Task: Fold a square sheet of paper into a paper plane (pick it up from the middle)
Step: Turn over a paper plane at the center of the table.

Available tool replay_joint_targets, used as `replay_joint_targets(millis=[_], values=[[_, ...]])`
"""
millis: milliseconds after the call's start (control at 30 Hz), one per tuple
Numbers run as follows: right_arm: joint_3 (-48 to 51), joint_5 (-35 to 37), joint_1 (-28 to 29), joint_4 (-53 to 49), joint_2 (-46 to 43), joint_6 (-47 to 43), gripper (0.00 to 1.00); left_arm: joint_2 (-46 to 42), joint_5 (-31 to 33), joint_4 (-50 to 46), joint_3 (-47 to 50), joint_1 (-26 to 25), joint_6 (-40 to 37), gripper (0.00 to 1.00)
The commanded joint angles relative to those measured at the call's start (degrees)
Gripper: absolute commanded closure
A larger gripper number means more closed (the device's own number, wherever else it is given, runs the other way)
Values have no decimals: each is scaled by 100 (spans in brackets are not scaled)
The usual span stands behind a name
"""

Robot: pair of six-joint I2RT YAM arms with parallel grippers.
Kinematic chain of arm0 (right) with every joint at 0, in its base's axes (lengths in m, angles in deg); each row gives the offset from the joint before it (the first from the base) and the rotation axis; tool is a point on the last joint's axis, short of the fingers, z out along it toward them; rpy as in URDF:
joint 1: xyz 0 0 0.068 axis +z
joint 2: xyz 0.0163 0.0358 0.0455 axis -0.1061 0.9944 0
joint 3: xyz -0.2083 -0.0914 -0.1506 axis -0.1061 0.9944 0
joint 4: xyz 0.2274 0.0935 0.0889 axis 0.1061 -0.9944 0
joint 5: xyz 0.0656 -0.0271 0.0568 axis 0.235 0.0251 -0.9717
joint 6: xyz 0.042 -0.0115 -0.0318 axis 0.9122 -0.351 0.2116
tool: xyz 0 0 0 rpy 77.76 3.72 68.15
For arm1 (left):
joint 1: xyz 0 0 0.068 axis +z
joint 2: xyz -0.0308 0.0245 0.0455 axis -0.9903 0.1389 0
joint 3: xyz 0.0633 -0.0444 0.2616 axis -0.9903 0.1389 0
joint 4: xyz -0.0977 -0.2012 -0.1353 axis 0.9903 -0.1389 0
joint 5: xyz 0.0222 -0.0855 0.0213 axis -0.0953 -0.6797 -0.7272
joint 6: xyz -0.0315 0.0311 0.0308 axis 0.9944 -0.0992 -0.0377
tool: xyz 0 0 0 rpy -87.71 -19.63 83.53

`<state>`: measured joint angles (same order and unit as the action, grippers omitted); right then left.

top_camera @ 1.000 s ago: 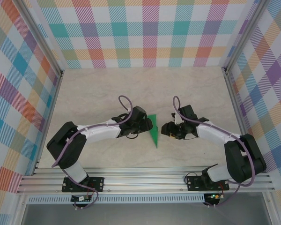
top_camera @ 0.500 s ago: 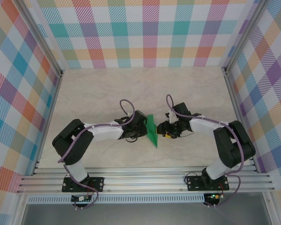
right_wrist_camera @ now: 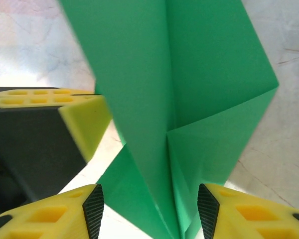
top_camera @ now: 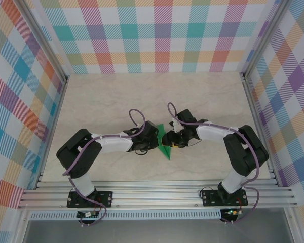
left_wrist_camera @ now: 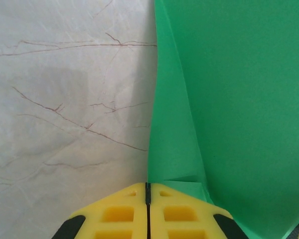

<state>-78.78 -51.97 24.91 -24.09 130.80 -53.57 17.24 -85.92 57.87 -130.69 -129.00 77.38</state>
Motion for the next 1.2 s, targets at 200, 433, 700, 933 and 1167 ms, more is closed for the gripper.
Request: replay_joint_targets(millis=[200, 433, 700, 933, 1167], values=[[-176, 212, 129, -247, 14, -287, 44, -25, -26, 25, 70, -54, 7, 94], [-123, 392, 368, -200, -104, -323, 44, -111, -31, 63, 133, -50, 40, 94], [-6, 328, 448, -29, -359, -366, 42, -75, -57, 68, 104, -55, 30, 94], [-45, 513, 524, -120, -198, -471, 40, -79, -88, 153, 113, -53, 53, 94], [-212, 1188, 687, -382, 12, -521, 46, -63, -102, 187, 101, -48, 61, 93]])
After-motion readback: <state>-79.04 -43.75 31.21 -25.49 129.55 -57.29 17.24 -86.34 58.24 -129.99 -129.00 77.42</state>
